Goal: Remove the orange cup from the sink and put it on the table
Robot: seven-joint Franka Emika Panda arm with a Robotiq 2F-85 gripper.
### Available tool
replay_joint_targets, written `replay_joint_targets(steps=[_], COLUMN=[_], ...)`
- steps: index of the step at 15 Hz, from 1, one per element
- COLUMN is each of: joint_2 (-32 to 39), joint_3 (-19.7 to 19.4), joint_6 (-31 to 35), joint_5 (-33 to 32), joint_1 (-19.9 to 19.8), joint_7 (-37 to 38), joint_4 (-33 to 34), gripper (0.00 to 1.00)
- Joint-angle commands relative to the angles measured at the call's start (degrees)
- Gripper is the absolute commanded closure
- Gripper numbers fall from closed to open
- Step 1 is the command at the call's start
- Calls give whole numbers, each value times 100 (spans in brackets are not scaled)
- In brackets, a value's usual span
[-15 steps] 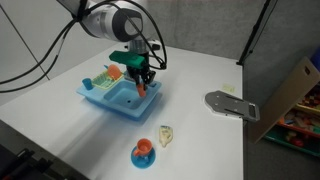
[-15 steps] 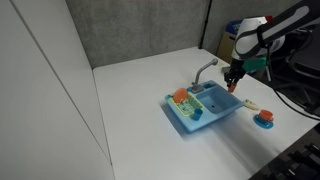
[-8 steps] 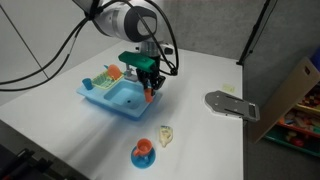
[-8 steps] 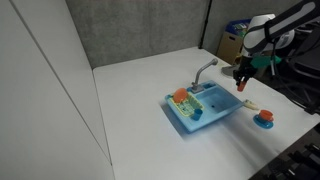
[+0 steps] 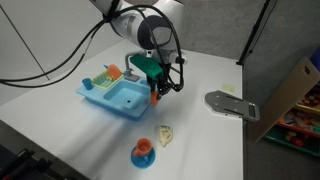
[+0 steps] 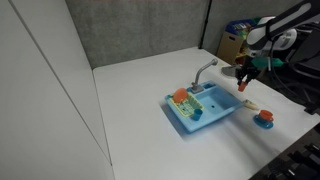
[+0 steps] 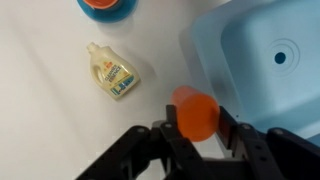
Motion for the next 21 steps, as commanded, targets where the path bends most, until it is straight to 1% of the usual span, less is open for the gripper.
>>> replay_joint_targets(steps=[1,5,6,8,14,21], joint_2=[15,23,23,36,126,589], joint_3=[9,10,10,-3,-113,-238], joint_6=[-12,-11,-11,1,386,420], joint_5=[1,0,0,83,254,382], joint_1=[-18,-7,-7,-70,-192,-325], joint_7=[0,1,1,53,358,856], joint_4=[16,7,7,29,29,432], gripper=[58,58,83,83,83,83])
